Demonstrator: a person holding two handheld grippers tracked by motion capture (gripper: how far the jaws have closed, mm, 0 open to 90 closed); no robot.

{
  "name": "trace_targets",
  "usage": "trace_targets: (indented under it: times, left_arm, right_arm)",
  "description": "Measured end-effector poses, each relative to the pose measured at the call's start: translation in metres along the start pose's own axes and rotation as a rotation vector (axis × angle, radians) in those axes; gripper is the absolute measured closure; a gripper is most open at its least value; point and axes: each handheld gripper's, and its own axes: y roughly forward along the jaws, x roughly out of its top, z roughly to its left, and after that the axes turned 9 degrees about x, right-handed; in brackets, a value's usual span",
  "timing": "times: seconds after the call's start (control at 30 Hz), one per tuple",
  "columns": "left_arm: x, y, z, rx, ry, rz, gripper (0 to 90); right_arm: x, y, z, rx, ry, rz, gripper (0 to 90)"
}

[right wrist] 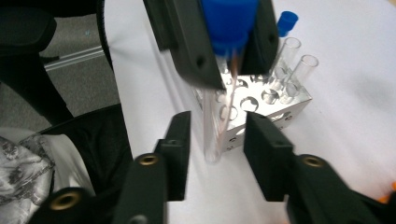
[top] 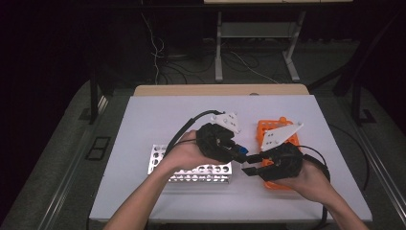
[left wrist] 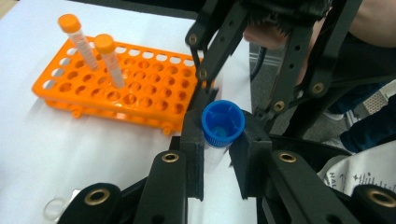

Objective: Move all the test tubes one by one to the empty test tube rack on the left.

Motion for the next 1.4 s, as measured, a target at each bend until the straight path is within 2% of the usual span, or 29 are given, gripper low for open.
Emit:
trace_targets:
  times: [0.03,0.07,0.1,0.13,0.17,0.2,0.27,0.3,0.33,0.37,0.4,0.5,0.6,0.8,1.07,1.4]
  left_arm:
    - [-0.001,-0.002,0.001,0.005,-0.001,-0.001,74.3]
    - [-0.001,-0.004,0.002,0.009,0.0,0.0,74.3]
    - [-0.002,-0.006,0.002,0.013,-0.005,0.001,74.3]
    - [-0.002,-0.008,0.004,0.016,-0.005,0.001,74.3]
    - [-0.004,-0.011,0.005,0.022,-0.01,0.003,74.3]
    - [-0.004,-0.012,0.006,0.024,-0.012,0.004,74.3]
    - [-0.006,-0.018,0.009,0.034,-0.019,0.005,74.4]
    - [-0.007,-0.021,0.01,0.042,-0.025,0.002,74.4]
    - [-0.008,-0.023,0.012,0.045,-0.026,0.004,74.3]
    - [-0.009,-0.026,0.014,0.052,-0.03,0.004,74.3]
    - [-0.01,-0.03,0.016,0.061,-0.032,0.004,74.3]
    - [-0.013,-0.04,0.021,0.083,-0.045,0.01,74.3]
    - [-0.016,-0.049,0.026,0.102,-0.06,0.012,74.3]
    - [-0.024,-0.062,0.038,0.145,-0.079,0.023,74.4]
    - [-0.034,-0.073,0.053,0.188,-0.108,0.031,74.4]
    - [-0.046,-0.067,0.072,0.212,-0.124,0.058,74.5]
  right_arm:
    - [-0.003,-0.003,0.0,-0.008,0.009,-0.021,51.8]
    - [-0.003,-0.003,0.0,-0.008,0.009,-0.021,51.8]
    - [-0.007,-0.006,-0.001,-0.016,0.025,-0.037,46.3]
    - [-0.007,-0.006,-0.001,-0.016,0.025,-0.037,46.3]
    - [-0.013,-0.009,-0.001,-0.029,0.048,-0.056,39.8]
    - [-0.013,-0.009,-0.001,-0.029,0.048,-0.056,39.8]
    - [-0.022,-0.013,-0.002,-0.047,0.074,-0.081,27.2]
    - [-0.022,-0.013,-0.002,-0.047,0.074,-0.081,27.2]
    - [-0.028,-0.016,-0.003,-0.062,0.093,-0.095,19.5]
    - [-0.028,-0.016,-0.003,-0.062,0.093,-0.095,19.5]
    - [-0.035,-0.019,-0.004,-0.081,0.118,-0.115,12.6]
    - [-0.041,-0.022,-0.006,-0.079,0.14,-0.136,11.6]
    - [-0.049,-0.026,-0.008,-0.076,0.17,-0.153,0.3]
    - [-0.068,-0.032,-0.009,-0.106,0.21,-0.208,0.3]
    - [-0.089,-0.034,-0.01,-0.118,0.247,-0.232,0.3]
    - [-0.107,-0.034,-0.008,-0.137,0.268,-0.257,0.3]
